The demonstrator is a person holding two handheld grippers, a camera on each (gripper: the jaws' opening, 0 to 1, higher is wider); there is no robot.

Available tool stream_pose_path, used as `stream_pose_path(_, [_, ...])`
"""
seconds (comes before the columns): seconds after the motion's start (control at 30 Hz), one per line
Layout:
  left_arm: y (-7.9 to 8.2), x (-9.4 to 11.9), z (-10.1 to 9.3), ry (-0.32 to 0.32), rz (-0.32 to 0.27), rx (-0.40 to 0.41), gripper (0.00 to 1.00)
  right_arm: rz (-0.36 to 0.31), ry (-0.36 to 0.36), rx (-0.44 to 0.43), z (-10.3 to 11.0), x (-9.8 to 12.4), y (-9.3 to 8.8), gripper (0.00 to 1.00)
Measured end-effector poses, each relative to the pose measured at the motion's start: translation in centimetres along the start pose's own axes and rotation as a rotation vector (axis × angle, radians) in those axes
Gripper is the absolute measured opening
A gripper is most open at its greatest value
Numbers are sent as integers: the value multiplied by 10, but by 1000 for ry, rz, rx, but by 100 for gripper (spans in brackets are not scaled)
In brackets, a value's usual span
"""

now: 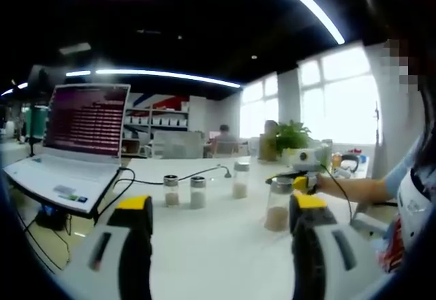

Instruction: Rotate the seasoning bottle until the label or dispensing opening points toward the visible target arrow and the bottle remains upright within the marked orientation range

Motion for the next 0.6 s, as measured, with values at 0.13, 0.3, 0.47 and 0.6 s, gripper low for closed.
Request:
stream_pose_path(0.13, [0,0,-1,-1,0,0,87,0,3,8,0,0,0,40])
stream_pose_path(0.3, [0,-1,-1,1,0,1,87,-3,4,10,1,0,0,40])
stream_pose_path(0.47, [0,-1,-1,-1,1,1,87,-4,-2,12,2,-1,-1,40])
stream_pose_path(0.6, [-1,-1,1,0,5,2,87,7,-18,20,3,-2,0,40])
Point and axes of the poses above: the point that each gripper's makers call its tool centre point, and the gripper's own axes: x roughly backward along the fingers, z roughly to its left, y roughly out of its top, the point moved 2 cm from there along x, roughly backward along the fingers, and after that the axes turned 4 degrees about -z, right-handed, at the moved point
